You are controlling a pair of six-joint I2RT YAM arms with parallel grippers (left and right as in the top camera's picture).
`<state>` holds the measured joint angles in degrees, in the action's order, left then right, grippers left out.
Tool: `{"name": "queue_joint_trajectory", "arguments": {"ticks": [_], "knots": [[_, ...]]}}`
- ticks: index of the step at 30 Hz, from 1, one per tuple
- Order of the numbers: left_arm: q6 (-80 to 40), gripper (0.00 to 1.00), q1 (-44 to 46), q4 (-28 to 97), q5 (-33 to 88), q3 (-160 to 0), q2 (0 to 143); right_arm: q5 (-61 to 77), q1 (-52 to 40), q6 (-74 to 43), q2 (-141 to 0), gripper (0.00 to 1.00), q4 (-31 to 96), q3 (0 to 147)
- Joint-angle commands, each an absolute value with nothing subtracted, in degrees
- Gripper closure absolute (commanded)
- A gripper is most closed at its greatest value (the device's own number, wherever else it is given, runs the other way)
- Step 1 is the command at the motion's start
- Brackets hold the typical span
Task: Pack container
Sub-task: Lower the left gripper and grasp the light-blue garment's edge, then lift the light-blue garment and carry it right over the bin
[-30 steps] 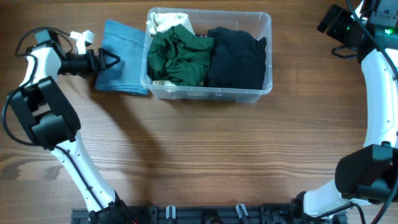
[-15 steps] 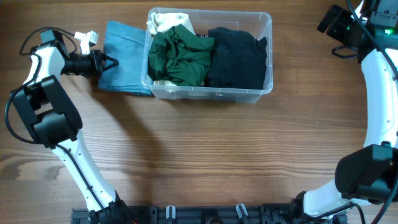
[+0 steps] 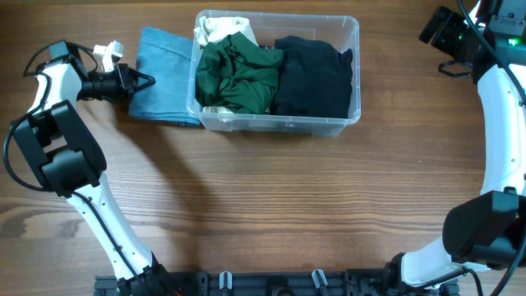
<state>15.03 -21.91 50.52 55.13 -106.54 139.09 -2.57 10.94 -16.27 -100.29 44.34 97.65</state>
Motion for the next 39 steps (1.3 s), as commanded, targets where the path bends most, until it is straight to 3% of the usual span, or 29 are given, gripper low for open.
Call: {"name": "queue_joint_trajectory", "arguments": {"ticks": [1, 13, 30, 39], "knots": [[10.7, 0.96, -21.43, 51.4, 60.82, -106.15, 136.2, -2.28, 10.79, -16.69, -101.06, 0.0, 44.21, 97.12], [7.88, 0.96, -21.43, 51.92, 59.46, -106.15, 123.17, -2.28, 10.79, -16.69, -101.06, 0.0, 44.21, 97.12], [6.17, 0.96, -15.46, 54.65, 43.07, -106.19, 105.06, -2.28, 10.79, -16.69, -101.06, 0.0, 44.21, 97.12], [2.44, 0.96, -15.35, 55.64, 42.35, -106.19, 92.2, -2.28, 10.79, -16.67, -101.06, 0.0, 44.21, 97.12]]}}
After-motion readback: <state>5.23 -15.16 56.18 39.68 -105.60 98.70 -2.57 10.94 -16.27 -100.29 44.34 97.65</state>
